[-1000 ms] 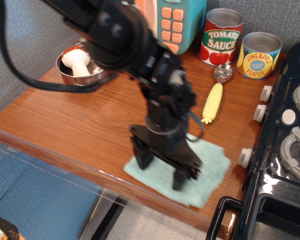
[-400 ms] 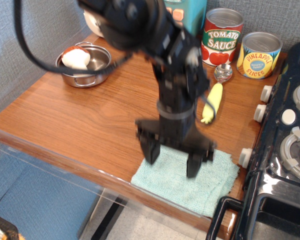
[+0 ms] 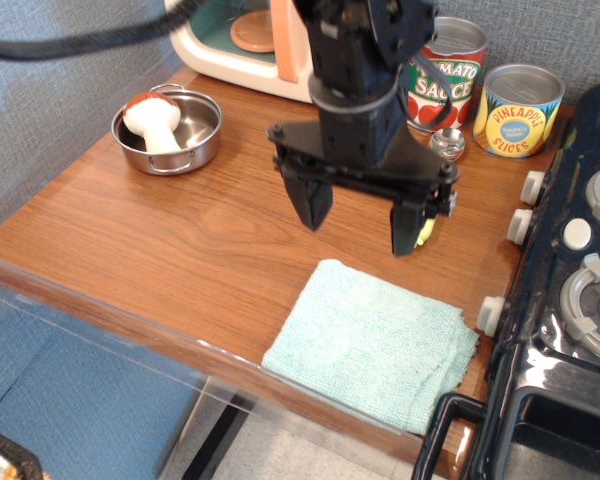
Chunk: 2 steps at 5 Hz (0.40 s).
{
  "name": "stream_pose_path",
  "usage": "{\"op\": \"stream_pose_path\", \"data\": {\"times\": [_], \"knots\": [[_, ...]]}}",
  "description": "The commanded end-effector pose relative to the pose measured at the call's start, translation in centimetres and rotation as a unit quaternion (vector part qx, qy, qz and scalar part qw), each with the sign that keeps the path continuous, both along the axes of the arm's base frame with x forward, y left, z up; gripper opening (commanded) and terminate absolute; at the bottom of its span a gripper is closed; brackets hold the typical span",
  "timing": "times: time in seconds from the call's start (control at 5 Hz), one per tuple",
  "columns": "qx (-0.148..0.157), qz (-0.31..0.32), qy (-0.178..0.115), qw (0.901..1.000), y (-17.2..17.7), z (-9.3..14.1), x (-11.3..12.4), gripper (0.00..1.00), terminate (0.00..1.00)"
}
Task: Move the cloth to the right front of the table.
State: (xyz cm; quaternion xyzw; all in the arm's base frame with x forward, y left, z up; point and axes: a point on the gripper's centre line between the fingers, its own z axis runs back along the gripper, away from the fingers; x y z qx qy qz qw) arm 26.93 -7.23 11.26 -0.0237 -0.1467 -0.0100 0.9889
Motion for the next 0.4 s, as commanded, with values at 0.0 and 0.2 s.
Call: {"op": "stream_pose_path", "data": {"times": [0.0,0.2], "knots": [[0.016,0.001,0.007,0.9998,0.80,1.00,0.25,1.00,0.00],[0.016,0.001,0.007,0.9998,0.80,1.00,0.25,1.00,1.00]]}}
